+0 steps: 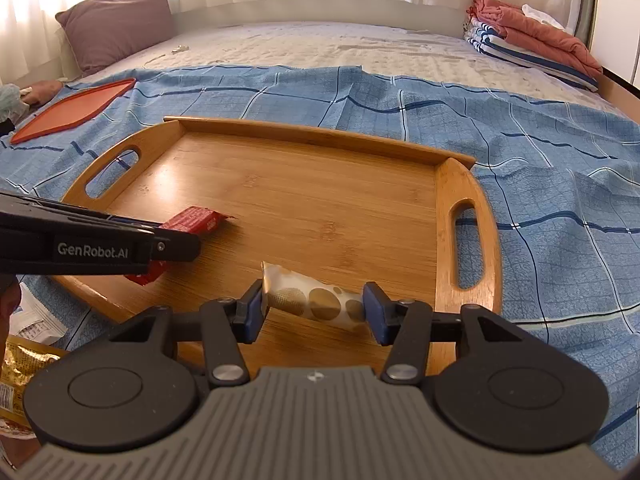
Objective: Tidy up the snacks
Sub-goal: 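Carry the red bar and cream roll onto the wooden tray with both grippers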
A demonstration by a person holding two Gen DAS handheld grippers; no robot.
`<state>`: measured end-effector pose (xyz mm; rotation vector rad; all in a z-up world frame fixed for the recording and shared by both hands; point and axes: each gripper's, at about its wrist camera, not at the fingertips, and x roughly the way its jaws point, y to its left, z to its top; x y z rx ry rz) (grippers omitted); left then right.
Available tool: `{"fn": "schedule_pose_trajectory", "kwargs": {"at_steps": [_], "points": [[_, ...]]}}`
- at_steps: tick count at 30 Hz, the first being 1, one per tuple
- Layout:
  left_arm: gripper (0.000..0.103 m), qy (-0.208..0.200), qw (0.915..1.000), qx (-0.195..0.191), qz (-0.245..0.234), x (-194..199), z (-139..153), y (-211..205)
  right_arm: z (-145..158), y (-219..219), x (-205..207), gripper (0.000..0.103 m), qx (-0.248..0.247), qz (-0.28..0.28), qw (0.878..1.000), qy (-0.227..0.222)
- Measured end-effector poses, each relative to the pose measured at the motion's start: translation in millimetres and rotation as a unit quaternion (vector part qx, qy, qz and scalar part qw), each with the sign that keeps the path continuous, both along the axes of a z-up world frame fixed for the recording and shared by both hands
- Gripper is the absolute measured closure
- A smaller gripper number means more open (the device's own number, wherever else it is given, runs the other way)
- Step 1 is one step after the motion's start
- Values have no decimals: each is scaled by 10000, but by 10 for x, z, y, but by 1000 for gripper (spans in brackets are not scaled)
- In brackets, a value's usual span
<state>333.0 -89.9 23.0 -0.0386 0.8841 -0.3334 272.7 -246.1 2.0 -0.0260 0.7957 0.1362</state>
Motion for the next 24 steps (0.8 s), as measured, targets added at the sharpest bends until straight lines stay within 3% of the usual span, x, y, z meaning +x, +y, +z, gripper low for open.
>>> {"fn": "schedule_pose_trajectory", "kwargs": {"at_steps": [8,17,24], "points": [[80,0,10000,-3,-11,13,-17,-37,-9,-8,-6,47,25,-16,10000,-14],[79,-8,10000,-47,20,1,8,-15,-51,11,-19,38,-46,17,10000,29],[62,-115,9999,-18,50,-49,79,19,-56,1,-53,25,55,32,10000,12]]}}
